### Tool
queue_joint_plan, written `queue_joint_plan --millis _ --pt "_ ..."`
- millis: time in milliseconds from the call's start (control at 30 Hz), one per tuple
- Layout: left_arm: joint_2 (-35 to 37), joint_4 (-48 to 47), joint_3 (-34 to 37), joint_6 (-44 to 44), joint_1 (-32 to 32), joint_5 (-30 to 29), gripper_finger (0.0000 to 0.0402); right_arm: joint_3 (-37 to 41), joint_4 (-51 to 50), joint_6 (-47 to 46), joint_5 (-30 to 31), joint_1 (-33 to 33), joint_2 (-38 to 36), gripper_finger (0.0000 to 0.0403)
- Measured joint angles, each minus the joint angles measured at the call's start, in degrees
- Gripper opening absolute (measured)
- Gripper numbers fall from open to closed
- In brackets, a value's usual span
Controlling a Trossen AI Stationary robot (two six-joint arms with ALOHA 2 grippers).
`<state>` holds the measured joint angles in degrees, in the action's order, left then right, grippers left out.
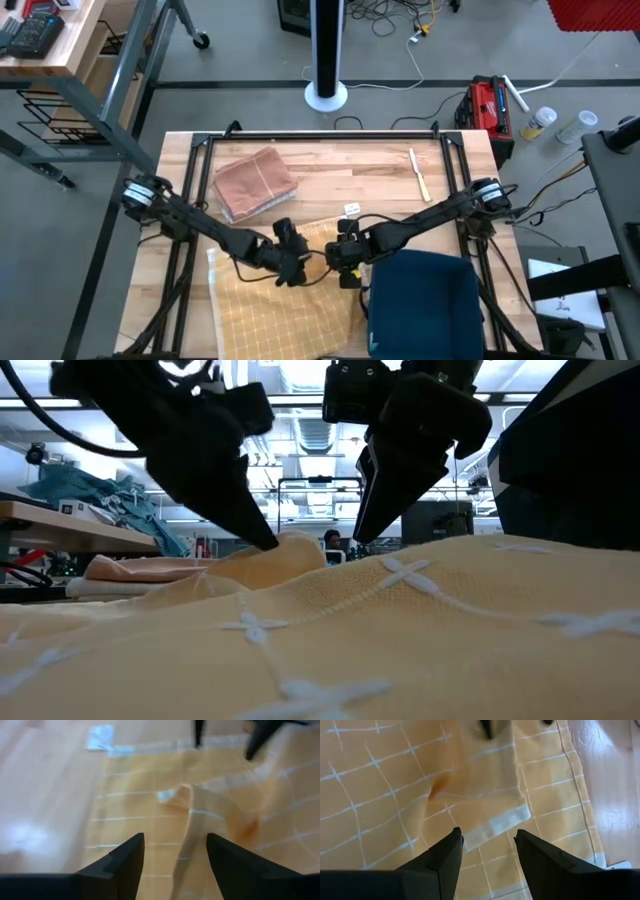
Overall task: Fold towel
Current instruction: Fold the yellow towel
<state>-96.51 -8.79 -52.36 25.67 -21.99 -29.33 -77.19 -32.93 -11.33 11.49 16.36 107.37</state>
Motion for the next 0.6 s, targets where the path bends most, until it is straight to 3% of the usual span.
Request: queue_joint_plan --millis 133,233,333,467,600 --pt "-2.14 4.13 0.0 -1.05 0.3 6.16 0.0211 0.0 -0.02 -0.12 -1.57 0.0 -0.33 0.0181" --pt "-4.25 9.47 0.0 -2.42 0.01 9.33 0.019 0.0 0.2 -0.28 -3.31 0.0 -0.83 0.0181" --pt "-5.46 11.57 -0.2 -3.64 -1.29 11.05 0.0141 0.0 0.16 -0.67 -4.46 0.13 -0.87 0.0181" --pt "-5.04 11.3 -0.26 -4.57 -4.41 12.0 0.0033 0.15 0.72 -0.53 -4.46 0.17 -0.78 0.0181" --pt "-4.59 13.3 -0.31 -3.49 -7.45 11.92 0.0014 1.0 3.15 0.48 -4.31 0.11 -0.74 0.0181"
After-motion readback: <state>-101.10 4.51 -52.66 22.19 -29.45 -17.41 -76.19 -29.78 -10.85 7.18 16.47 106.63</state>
